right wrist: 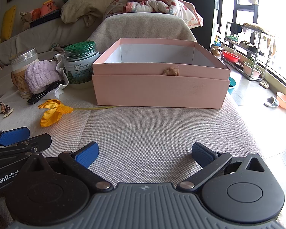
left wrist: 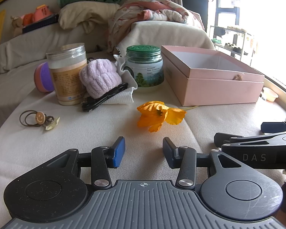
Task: Organize soft objects
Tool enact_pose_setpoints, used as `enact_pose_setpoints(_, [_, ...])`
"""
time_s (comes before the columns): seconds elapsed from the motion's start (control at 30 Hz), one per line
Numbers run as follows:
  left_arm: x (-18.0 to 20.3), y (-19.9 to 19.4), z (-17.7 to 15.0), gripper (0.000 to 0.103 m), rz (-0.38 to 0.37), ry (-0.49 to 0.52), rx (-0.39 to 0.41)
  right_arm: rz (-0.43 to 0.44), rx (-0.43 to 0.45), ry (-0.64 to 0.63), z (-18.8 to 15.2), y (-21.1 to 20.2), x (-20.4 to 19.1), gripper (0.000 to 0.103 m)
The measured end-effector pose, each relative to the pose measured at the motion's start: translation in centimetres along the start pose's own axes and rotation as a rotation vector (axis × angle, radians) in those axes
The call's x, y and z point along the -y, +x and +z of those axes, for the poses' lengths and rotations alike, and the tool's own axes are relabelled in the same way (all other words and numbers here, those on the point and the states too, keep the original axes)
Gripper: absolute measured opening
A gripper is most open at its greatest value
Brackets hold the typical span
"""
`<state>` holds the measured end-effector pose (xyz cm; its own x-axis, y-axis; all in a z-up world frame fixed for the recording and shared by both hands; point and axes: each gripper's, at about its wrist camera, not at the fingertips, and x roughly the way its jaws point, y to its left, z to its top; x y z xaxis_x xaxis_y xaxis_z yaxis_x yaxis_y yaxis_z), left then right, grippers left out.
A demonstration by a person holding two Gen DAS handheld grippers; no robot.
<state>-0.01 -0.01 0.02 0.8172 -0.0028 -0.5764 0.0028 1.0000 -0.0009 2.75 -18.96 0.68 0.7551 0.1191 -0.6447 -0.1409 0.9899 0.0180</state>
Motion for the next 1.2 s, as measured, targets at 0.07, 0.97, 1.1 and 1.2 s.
enact_pose_setpoints(0.07, [0.03, 0.0, 0.0, 0.048, 0.0, 0.0, 0.0, 0.0, 0.0, 0.0, 0.0, 0.0, 0.0, 0.103])
enact_pose_setpoints(0.97, [0.02, 0.0, 0.01, 0.048, 0.001, 0.002, -0.002, 0.0, 0.0, 0.0, 0.0, -0.02, -0.03, 0.103])
enact_pose_setpoints(1.1, [0.1, -0.14, -0.04, 0.048, -0.003, 0.006, -0.005, 0.004, -0.004, -0.006, 0.03, -0.04, -0.01, 0.103])
enact_pose_setpoints(1.2, [-0.06, 0.04, -0.02, 0.048, -0.01, 0.019, -0.007, 0.028, -0.036, -0.028, 0.92, 0.2, 0.29, 0.103])
